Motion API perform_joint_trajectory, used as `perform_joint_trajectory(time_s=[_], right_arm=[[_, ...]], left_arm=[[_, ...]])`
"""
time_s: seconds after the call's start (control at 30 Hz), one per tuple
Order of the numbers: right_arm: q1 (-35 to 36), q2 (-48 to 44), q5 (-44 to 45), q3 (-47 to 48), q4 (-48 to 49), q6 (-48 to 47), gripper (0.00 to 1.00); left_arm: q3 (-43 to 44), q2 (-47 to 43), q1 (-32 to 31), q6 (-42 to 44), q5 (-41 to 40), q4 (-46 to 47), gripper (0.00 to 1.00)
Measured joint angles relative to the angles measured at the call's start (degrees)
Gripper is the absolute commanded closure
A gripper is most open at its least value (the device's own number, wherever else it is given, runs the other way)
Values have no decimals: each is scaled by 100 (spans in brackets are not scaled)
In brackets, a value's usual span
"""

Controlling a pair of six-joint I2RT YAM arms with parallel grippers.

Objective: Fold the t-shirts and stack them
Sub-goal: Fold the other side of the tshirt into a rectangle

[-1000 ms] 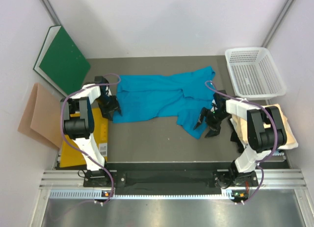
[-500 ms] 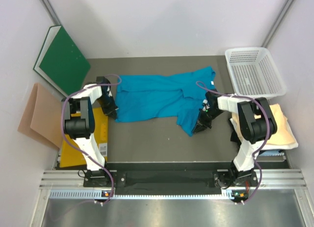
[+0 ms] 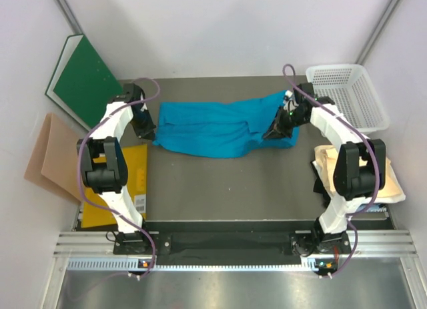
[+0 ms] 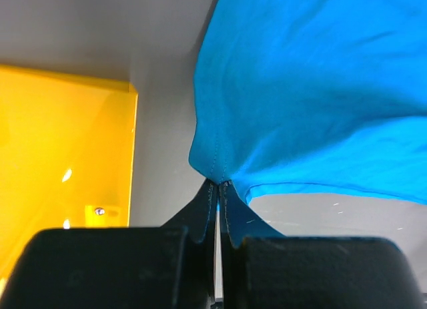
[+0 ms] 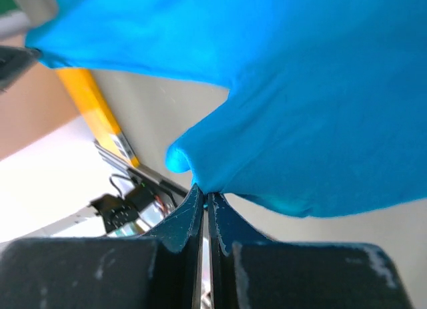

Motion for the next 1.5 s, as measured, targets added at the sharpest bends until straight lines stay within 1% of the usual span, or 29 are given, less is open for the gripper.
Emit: perform_joint_trajectory(time_s=[0.1, 0.2, 0.33, 0.5, 0.63, 0.77, 0.93, 1.2, 1.23, 1.27, 1.3, 1.33, 1.37, 1.43, 1.47, 1.5], right_arm=[[-138, 234, -55, 459, 4, -116, 100], [-297, 560, -127, 791, 9, -234, 100], [-535, 1091, -256, 1231, 44, -334, 99], [-730, 1698, -313, 1888, 144, -400, 100], [-778, 1917, -313, 2315, 308, -417, 100], [-796, 2052, -323, 2758, 520, -363, 99], [-855, 2310, -398, 3093, 866, -236, 99], [-1189, 2527, -372, 3106, 1102, -177, 99], [-1217, 2527, -343, 3101, 1134, -177, 100], [-1248, 2527, -299, 3101, 1187, -177, 99], [-1270, 2527, -254, 3101, 1250, -179, 99], [-1281, 2527, -214, 3101, 1298, -179, 99], [-1303, 2527, -188, 3101, 1344, -177, 99], [-1318, 2529, -175, 3101, 1386, -175, 98], [-1314, 2538, -179, 3106, 1414, -170, 98], [-1311, 2559, -184, 3108, 1462, -162, 98]], left_arm=[[280, 50, 0, -42, 42, -22, 100], [704, 289, 0, -105, 136, -37, 100], [1432, 916, 0, -142, 330, -94, 100], [2111, 1661, 0, -184, 522, -208, 100], [2516, 2039, 7, -256, 634, -323, 100], [2787, 2238, 22, -297, 765, -393, 100], [3167, 2470, 48, -330, 879, -516, 100], [3447, 2649, 74, -435, 927, -608, 100], [3515, 2693, 81, -444, 927, -645, 88], [3554, 2732, 85, -446, 925, -640, 67], [3574, 2752, 94, -437, 927, -654, 53], [3609, 2796, 98, -444, 935, -660, 47], [3628, 2841, 105, -422, 940, -660, 31], [3696, 2973, 122, -457, 973, -682, 25], [3703, 3036, 127, -476, 968, -688, 20], [3703, 3093, 136, -490, 966, -704, 18]])
